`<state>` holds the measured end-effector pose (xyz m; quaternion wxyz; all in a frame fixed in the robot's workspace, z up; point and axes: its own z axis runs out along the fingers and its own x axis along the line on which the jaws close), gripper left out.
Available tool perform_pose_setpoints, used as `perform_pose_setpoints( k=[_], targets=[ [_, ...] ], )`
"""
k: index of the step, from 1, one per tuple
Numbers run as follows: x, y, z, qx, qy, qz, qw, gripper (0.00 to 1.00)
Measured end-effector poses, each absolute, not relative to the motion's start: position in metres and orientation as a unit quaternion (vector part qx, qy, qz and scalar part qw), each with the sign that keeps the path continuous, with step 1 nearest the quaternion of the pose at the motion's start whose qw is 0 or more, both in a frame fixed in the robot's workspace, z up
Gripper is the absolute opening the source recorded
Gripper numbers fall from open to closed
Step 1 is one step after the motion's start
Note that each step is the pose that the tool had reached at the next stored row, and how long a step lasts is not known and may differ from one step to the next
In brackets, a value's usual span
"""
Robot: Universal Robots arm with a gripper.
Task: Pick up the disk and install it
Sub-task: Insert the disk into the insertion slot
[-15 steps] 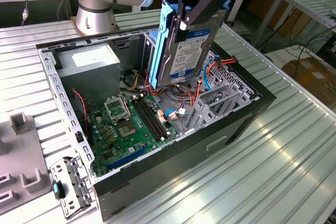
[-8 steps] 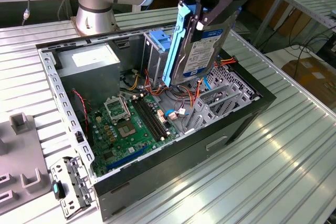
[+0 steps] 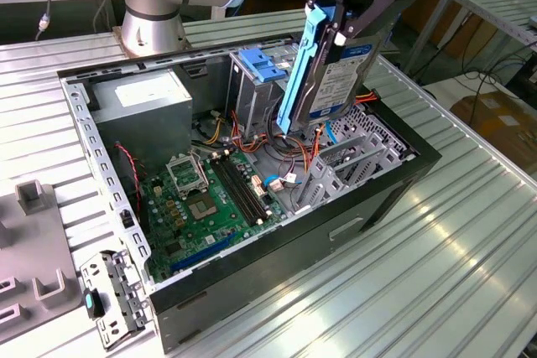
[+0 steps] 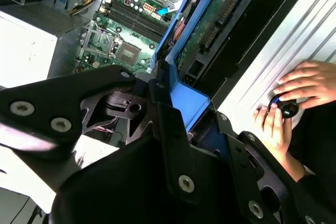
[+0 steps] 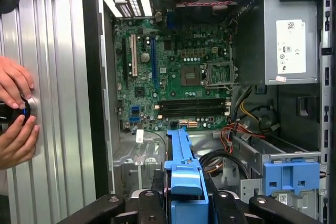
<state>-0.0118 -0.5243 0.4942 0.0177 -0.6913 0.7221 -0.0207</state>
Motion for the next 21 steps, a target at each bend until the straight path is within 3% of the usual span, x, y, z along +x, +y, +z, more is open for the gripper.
perform_pose_setpoints(
  k=[21],
  targets=[
    [-0.0003,-0.5245,0.4922,-0.691,0.722,-0.021,0.018,0.37]
  ],
)
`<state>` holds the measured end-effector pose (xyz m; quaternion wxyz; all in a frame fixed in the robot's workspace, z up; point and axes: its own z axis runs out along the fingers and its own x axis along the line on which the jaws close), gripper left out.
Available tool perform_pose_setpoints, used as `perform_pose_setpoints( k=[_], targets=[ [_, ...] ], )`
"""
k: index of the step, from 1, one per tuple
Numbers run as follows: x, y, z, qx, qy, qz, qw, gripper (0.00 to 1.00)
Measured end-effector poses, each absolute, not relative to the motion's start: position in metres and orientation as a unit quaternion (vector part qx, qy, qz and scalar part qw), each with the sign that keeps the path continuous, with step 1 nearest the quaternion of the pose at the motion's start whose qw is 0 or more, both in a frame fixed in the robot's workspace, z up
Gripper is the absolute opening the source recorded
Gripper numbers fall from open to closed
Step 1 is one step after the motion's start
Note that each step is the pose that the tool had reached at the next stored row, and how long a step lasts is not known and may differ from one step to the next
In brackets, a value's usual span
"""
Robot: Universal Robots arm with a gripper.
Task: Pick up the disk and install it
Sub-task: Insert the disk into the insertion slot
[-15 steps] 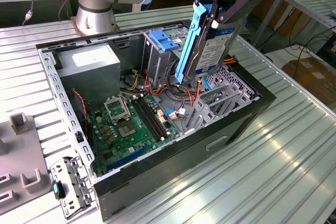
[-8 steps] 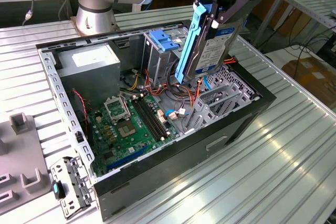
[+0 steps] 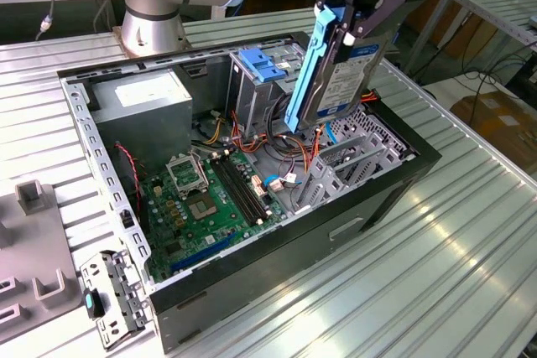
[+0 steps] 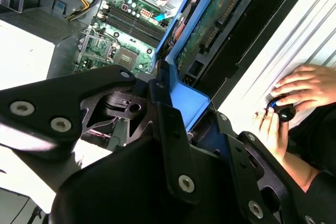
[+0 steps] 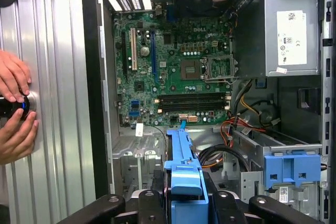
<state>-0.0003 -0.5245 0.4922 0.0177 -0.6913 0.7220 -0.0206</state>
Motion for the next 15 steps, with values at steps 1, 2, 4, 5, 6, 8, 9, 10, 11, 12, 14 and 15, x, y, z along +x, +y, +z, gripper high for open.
perform_pose_setpoints(
  k=[1,2,4,5,6,8,9,10,11,12,14,15],
  targets=[
    [0.001,-0.525,0.492,-0.691,0.722,-0.021,0.018,0.37],
    [0.002,-0.526,0.491,-0.691,0.722,-0.021,0.017,0.37],
    [0.004,-0.529,0.489,-0.691,0.722,-0.021,0.018,0.37],
    [0.005,-0.532,0.488,-0.691,0.722,-0.021,0.018,0.37],
    [0.006,-0.534,0.488,-0.691,0.722,-0.021,0.018,0.37],
    [0.012,-0.544,0.484,-0.691,0.722,-0.020,0.017,0.37],
    [0.015,-0.547,0.482,-0.691,0.722,-0.020,0.017,0.37],
    [0.019,-0.548,0.480,-0.691,0.722,-0.020,0.017,0.37],
    [0.026,-0.548,0.477,-0.691,0.722,-0.019,0.016,0.37],
    [0.036,-0.549,0.471,-0.691,0.722,-0.019,0.016,0.37],
    [0.046,-0.550,0.464,-0.691,0.722,-0.018,0.015,0.37],
    [0.048,-0.552,0.463,-0.691,0.722,-0.018,0.014,0.37]
  ],
)
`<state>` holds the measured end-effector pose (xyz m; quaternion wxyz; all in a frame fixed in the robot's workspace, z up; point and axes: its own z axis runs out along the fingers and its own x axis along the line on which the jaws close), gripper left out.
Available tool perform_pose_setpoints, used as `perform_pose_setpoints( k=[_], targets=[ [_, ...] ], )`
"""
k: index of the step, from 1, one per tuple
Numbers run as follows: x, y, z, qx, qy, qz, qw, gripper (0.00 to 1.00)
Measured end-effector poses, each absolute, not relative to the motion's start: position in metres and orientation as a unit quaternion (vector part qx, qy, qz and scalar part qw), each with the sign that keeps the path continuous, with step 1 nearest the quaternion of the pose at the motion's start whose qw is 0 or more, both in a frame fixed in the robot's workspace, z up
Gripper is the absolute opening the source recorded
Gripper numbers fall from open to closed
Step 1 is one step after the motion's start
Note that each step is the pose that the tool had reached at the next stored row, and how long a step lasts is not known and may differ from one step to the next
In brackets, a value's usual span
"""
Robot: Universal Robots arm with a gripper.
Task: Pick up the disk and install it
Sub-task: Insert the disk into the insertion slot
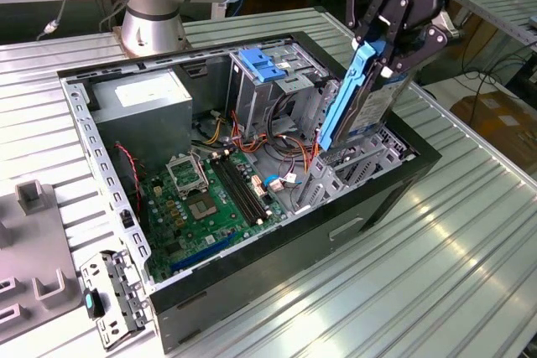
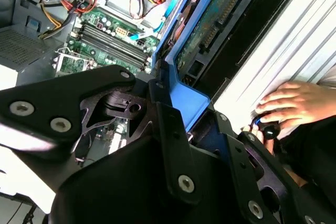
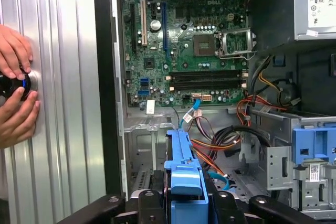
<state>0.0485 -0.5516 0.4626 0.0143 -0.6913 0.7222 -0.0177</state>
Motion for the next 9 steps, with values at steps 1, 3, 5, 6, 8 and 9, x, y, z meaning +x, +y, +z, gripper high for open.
perform_pose_setpoints(
  k=[1,3,5,6,8,9],
  targets=[
    [0.050,-0.553,0.461,-0.691,0.722,-0.017,0.014,0.37],
    [0.051,-0.554,0.458,-0.691,0.722,-0.017,0.013,0.37],
    [0.052,-0.556,0.453,-0.691,0.722,-0.015,0.012,0.37],
    [0.053,-0.557,0.451,-0.691,0.722,-0.014,0.011,0.37],
    [0.053,-0.558,0.450,-0.691,0.722,-0.014,0.010,0.37],
    [0.053,-0.558,0.449,-0.691,0.722,-0.014,0.010,0.37]
  ],
)
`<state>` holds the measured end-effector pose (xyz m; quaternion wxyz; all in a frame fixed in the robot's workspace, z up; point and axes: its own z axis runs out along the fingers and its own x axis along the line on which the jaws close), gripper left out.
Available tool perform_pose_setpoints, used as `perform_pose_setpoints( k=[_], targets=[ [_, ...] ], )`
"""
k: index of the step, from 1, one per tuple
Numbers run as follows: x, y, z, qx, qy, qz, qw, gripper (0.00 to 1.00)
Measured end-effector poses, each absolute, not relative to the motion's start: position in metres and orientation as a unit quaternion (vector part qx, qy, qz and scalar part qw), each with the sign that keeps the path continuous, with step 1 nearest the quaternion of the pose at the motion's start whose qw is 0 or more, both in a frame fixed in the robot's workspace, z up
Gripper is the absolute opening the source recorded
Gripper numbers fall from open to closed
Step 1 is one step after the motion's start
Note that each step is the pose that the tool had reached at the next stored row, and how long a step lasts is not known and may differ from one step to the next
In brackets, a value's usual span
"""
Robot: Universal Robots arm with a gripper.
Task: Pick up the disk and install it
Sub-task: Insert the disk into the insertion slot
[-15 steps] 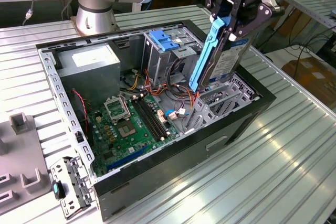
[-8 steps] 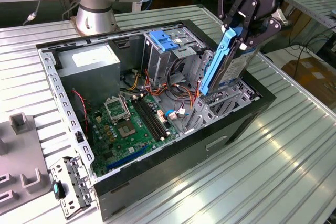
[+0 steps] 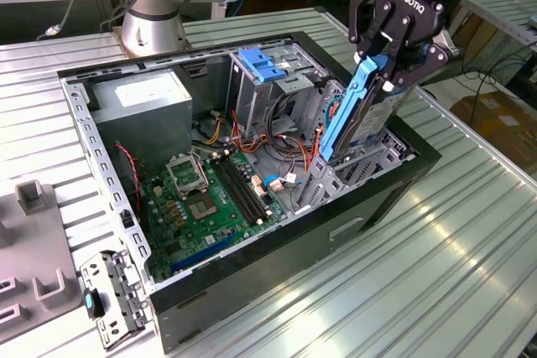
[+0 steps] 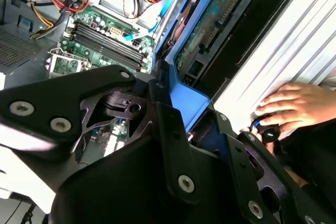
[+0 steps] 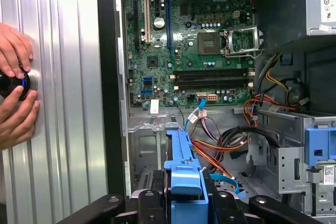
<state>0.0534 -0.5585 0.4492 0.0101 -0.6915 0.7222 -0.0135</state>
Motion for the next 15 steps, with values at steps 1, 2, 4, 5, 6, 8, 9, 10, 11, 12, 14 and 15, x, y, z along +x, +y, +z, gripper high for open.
perform_pose_setpoints(
  k=[1,2,4,5,6,8,9,10,11,12,14,15],
  targets=[
    [0.0536,-0.5592,0.4488,-0.691,0.722,-0.013,0.010,0.37],
    [0.0537,-0.5593,0.4486,-0.691,0.722,-0.013,0.010,0.37],
    [0.0539,-0.5595,0.4484,-0.691,0.722,-0.014,0.010,0.37],
    [0.0539,-0.5595,0.4480,-0.691,0.722,-0.014,0.010,0.37],
    [0.0539,-0.5596,0.4470,-0.691,0.722,-0.014,0.010,0.37],
    [0.0540,-0.5596,0.4445,-0.691,0.722,-0.014,0.010,0.37],
    [0.0541,-0.5597,0.4428,-0.691,0.722,-0.014,0.010,0.37],
    [0.0541,-0.5597,0.4413,-0.691,0.722,-0.014,0.010,0.37],
    [0.0541,-0.5597,0.4397,-0.691,0.722,-0.013,0.010,0.37],
    [0.0541,-0.5598,0.4393,-0.691,0.722,-0.014,0.010,0.37],
    [0.0541,-0.5598,0.4393,-0.691,0.722,-0.014,0.010,0.37],
    [0.0541,-0.5598,0.4392,-0.691,0.722,-0.014,0.010,0.37]
  ],
)
